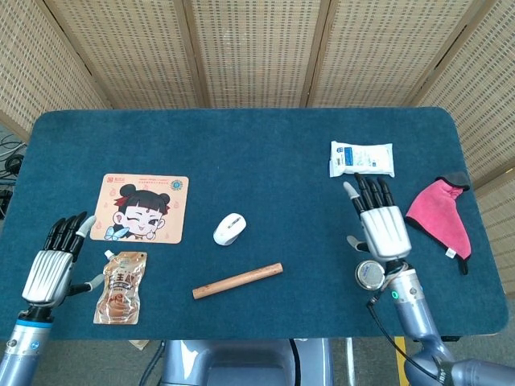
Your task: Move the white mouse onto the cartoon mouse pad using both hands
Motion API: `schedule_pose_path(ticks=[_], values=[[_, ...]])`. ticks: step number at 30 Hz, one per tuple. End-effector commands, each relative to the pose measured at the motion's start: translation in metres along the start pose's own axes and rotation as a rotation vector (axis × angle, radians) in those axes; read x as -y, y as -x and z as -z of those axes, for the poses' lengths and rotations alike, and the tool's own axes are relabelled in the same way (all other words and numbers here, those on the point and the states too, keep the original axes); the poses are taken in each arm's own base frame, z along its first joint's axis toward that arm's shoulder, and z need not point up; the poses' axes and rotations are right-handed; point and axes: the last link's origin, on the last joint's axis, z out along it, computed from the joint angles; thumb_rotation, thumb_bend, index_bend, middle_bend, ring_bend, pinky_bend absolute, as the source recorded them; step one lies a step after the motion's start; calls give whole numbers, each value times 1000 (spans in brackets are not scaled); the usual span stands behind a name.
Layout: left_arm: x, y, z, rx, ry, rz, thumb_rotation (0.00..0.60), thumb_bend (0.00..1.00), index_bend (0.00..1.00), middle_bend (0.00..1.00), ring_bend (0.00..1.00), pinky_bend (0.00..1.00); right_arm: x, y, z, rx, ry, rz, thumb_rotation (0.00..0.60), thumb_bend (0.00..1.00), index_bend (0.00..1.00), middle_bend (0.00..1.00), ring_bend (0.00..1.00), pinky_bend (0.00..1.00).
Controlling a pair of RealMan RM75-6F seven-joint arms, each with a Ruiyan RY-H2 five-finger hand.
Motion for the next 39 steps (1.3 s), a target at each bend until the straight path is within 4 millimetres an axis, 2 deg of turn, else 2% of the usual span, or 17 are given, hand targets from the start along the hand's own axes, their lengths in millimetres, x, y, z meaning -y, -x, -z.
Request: schedule_pose_path(ticks=[1, 6, 10, 12, 20, 25, 30, 36, 39], values=[[-2, 2, 1, -1, 3, -12, 600, 8, 0, 0, 0, 0, -36, 0, 39, 29, 49, -52, 600, 0, 82, 0, 0, 0], [-4, 5, 1, 3, 3, -28, 600, 8, 0, 0, 0, 0, -55, 2, 57, 15, 59, -30, 600, 0, 82, 0, 0, 0], [-5, 7, 1, 7, 1, -42, 600, 8, 0, 0, 0, 0, -73, 6, 82, -19, 89, -40, 600, 0, 82, 0, 0, 0], [-7, 9, -1, 9, 0, -53, 600, 8, 0, 0, 0, 0, -90, 8, 105, -44, 133, -58, 600, 0, 82, 0, 0, 0], [-8, 11, -18, 40, 24, -104, 600, 11, 0, 0, 0, 0, -105, 2, 112, -97, 146, -76, 600, 0, 82, 0, 0, 0], [-9, -4, -43, 29, 86, -180, 600, 15, 0, 0, 0, 0, -109, -2, 113, -116, 155, -98, 600, 0, 82, 0, 0, 0], [-16, -21, -79, 4, 201, -287, 600, 18, 0, 0, 0, 0, -112, -4, 112, -123, 161, -108, 600, 0, 82, 0, 0, 0], [-27, -19, -121, 20, 390, -478, 600, 25, 0, 0, 0, 0, -118, -5, 111, -130, 178, -119, 600, 0, 82, 0, 0, 0], [-31, -15, -136, 14, 462, -551, 600, 30, 0, 0, 0, 0, -121, -5, 111, -135, 186, -128, 600, 0, 82, 0, 0, 0]])
